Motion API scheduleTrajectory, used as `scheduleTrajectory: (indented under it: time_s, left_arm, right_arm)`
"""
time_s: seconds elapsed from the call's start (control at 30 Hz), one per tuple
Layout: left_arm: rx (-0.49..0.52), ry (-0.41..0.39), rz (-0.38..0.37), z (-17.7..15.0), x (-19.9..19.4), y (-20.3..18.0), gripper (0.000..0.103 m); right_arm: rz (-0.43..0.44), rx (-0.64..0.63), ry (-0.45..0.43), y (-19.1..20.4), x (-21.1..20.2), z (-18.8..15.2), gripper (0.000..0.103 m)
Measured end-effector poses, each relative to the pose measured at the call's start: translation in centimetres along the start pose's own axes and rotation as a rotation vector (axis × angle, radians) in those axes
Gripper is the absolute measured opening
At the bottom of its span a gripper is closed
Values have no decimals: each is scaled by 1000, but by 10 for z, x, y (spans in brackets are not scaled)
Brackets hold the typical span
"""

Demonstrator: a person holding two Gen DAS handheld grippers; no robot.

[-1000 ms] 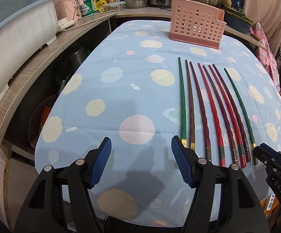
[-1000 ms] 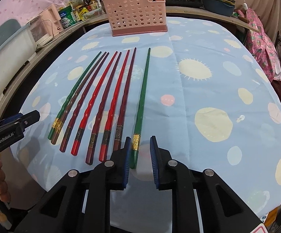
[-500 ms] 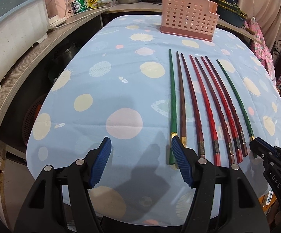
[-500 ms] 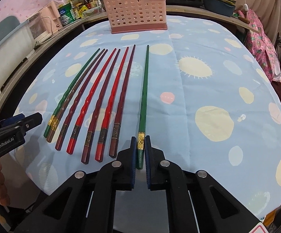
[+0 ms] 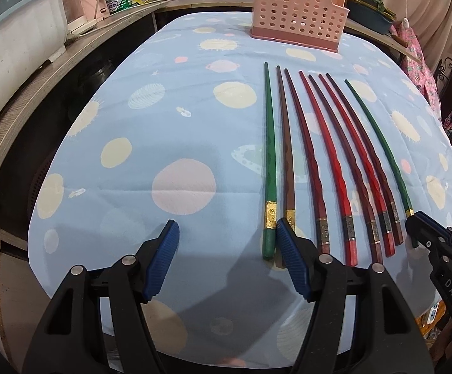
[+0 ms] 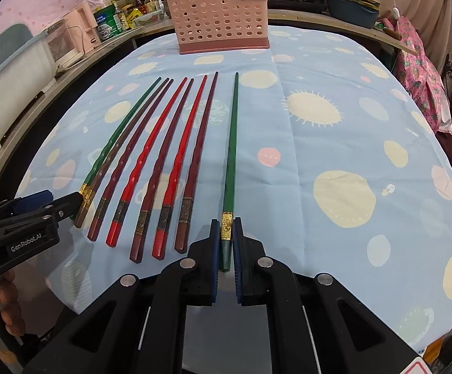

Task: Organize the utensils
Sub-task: 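Grasp a green chopstick with the right tool while the left tool grasps another green chopstick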

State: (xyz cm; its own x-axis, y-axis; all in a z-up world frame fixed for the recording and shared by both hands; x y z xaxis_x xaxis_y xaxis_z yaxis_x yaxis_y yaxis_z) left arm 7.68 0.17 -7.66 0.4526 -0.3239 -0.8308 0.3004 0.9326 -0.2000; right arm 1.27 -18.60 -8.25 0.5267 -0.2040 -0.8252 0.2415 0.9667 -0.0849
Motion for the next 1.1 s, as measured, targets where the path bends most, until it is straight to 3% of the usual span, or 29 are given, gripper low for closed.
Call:
scheduleTrajectory:
  time_s: [0.3, 0.4, 0.47, 0.67, 1.1]
  left_arm:
    - [5, -11, 17, 1, 2, 2, 58]
    - [1, -17, 17, 2, -1, 5, 48]
    - [-2, -16, 7, 3, -1, 7, 31]
    - [5, -10, -10, 3, -1, 6, 12]
    - [-36, -43, -37, 11, -22, 14, 9]
  right_arm:
    - [0, 0, -2, 1, 0, 0, 7]
    - [0, 0, -2, 1, 0, -1, 7]
    - [0, 1, -3, 1, 0, -1, 8]
    - [3, 0, -2, 1, 0, -1, 8]
    - [19, 22, -12, -10, -8, 4, 7]
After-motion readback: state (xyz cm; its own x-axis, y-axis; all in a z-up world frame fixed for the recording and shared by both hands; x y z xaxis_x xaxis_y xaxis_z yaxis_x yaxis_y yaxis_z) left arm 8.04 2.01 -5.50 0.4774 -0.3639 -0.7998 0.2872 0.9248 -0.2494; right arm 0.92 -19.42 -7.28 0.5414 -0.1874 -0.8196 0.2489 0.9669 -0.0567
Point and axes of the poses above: each gripper's, at about its wrist camera, not at the fingertips, and x roughly the way its jaws point, y to its left, z to its top, the point moved 2 cm from there along x, roughly the way its jaws point, and after that the axes turned 15 degrees about -z, right-handed, at the moved point
